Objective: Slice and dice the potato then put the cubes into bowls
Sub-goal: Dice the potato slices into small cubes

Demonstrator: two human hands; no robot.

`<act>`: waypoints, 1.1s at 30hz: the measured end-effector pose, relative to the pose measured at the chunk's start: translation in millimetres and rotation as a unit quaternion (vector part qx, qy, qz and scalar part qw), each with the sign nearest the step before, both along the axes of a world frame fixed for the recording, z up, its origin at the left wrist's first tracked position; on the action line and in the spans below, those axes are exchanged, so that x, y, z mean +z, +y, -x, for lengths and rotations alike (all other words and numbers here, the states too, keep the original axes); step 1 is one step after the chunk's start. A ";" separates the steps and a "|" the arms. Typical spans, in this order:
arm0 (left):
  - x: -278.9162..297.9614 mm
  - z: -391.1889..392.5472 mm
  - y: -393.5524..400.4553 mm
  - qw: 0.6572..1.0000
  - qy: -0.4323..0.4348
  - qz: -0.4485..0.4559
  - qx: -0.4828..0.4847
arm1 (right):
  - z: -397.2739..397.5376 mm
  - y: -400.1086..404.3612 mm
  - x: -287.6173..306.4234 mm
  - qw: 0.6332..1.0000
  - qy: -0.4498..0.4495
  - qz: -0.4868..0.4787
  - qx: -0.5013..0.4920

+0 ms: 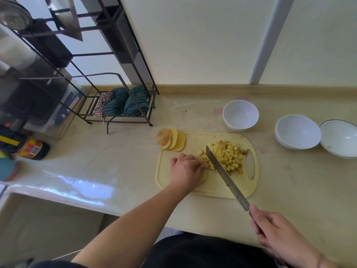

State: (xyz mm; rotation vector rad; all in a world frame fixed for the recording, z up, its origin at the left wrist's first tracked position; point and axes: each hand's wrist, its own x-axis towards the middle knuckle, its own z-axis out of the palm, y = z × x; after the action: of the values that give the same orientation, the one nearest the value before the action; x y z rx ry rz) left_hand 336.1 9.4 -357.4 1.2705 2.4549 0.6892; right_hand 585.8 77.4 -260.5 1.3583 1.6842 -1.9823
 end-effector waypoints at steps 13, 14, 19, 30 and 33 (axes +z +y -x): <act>-35.9 5.3 -27.9 0.986 0.120 -0.041 -0.106 | 27.5 22.2 -12.4 0.996 -0.052 0.009 0.077; -35.4 0.8 -26.1 0.989 0.122 -0.030 -0.081 | 28.7 23.4 -12.5 0.995 -0.054 0.008 0.083; -30.8 -19.2 -13.3 0.992 0.123 0.000 0.028 | 29.6 26.3 -12.6 0.994 -0.064 0.009 0.092; -33.5 -31.4 -4.4 0.986 0.142 0.004 0.089 | 29.0 30.8 -11.9 0.993 -0.068 0.014 0.101; -34.2 -29.5 -6.4 0.985 0.145 0.001 0.096 | 29.2 30.5 -12.4 0.993 -0.063 0.009 0.103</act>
State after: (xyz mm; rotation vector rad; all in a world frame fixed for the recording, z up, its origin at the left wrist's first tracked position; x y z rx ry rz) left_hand 365.6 3.0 -391.6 1.2167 2.8422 0.5832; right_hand 556.5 107.9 -273.0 1.2206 1.6715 -1.7562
